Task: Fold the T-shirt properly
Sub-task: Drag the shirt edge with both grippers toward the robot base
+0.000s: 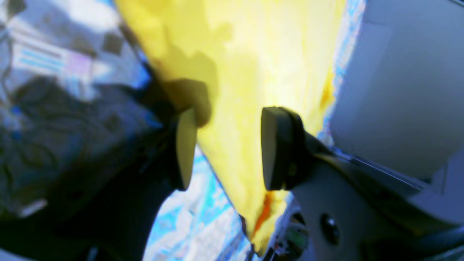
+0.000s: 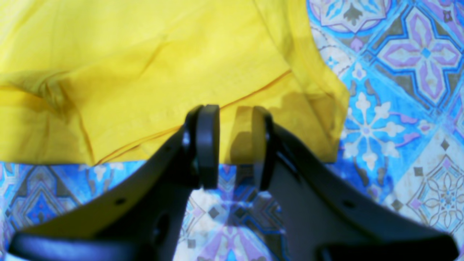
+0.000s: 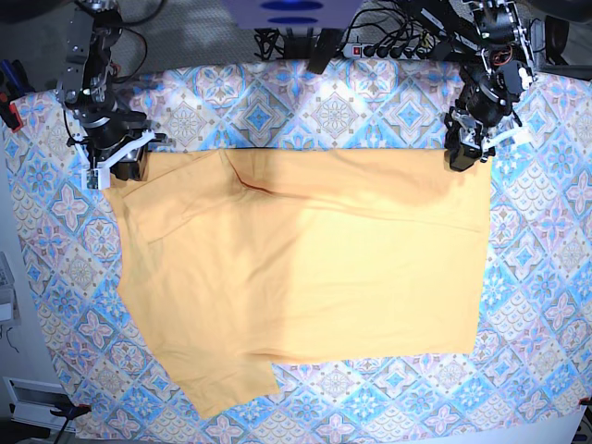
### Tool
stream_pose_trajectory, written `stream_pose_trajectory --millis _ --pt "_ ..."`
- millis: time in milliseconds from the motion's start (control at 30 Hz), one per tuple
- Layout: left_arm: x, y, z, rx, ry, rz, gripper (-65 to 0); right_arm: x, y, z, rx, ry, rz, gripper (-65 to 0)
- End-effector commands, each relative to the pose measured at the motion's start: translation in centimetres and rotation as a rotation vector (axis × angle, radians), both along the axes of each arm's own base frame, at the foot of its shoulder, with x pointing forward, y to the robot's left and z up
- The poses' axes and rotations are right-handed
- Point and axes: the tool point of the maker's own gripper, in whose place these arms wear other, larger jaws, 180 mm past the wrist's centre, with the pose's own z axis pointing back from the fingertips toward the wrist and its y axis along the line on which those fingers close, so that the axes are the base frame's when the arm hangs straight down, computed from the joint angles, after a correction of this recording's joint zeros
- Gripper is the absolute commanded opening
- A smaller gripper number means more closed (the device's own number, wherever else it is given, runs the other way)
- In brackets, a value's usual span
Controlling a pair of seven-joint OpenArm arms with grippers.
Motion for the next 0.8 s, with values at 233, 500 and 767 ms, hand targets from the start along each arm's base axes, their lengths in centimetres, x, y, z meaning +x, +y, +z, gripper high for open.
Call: stream_pose_trajectory --millis 233,500,767 --pt "-0.2 0.5 -1.2 -0.026 0.023 0.019 -36.5 0.1 -0.3 0.9 -0.008 -0.034 0.003 -50.0" --pt "-2.3 -0.3 -1.7 -0.083 0.052 0.018 -36.5 0.0 -0.3 0.9 -0.008 -0.034 0.004 -50.0" --pt "-2.3 1.5 -1.3 -0.057 0.038 0.063 -36.5 0.2 0.0 0.9 -0.004 -0.035 0.01 -50.0"
